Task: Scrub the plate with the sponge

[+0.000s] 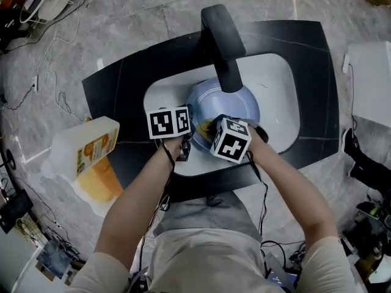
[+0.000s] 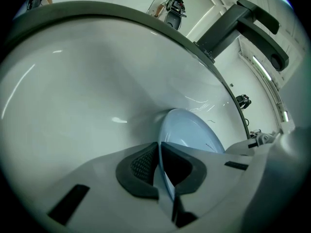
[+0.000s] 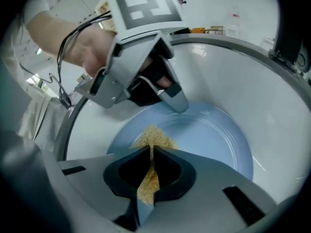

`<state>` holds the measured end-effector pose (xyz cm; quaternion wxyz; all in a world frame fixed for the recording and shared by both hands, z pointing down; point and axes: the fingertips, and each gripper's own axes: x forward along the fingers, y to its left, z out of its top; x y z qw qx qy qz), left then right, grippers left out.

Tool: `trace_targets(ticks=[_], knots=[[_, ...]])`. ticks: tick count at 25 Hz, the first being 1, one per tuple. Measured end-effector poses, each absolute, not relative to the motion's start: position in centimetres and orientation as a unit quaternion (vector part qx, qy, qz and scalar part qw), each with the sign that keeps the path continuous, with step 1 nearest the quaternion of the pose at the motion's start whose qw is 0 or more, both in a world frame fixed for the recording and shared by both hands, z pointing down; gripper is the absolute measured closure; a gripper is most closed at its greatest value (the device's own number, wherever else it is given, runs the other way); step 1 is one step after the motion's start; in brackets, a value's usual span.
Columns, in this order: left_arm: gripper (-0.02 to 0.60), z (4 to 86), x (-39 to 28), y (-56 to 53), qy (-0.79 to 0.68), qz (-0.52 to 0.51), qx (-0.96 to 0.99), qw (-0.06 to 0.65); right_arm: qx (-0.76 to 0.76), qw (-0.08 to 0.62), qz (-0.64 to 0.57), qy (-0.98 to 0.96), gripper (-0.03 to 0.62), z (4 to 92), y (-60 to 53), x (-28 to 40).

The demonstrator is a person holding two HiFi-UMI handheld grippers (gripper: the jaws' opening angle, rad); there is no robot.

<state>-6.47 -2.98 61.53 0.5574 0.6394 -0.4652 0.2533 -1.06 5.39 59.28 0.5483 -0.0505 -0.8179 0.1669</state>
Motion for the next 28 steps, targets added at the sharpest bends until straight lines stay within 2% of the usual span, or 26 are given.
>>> trace_targets(ticks=[6,13,17,21,24,28], knots=[[0.554,61.5,-6.3,-2.7,-0.460,0.249,0.640,0.562,0.049,0.523,0.200,-0.827,0.549,61.2,-1.9,-1.8],[0.554,61.6,-6.4,-2.9,-0.465,0.246,0.639,0.561,0.172,0.606,0.130,-0.766,0.549,63.8,-7.8,4.2],[0.553,61.5,-6.5,-3.3,-0.464,0.246,0.640,0.561,0.144,0.631,0.120,-0.753,0.549,63.4,-6.9,7.0],[0.552,61.4,-6.6,-3.6,-0.463,0.254,0.644,0.553,0.066,0.659,0.166,-0.731,0.549,62.0,-2.3,10.1],[0.552,61.3,-6.3,-3.8,-0.459,0.261,0.649,0.548,0.003,0.645,0.192,-0.740,0.549,60.1,2.1,9.5],[0.551,61.7,-7.2,-4.3,-0.473,0.262,0.638,0.548,-0.046,0.595,0.240,-0.766,0.549,58.8,6.0,5.4]])
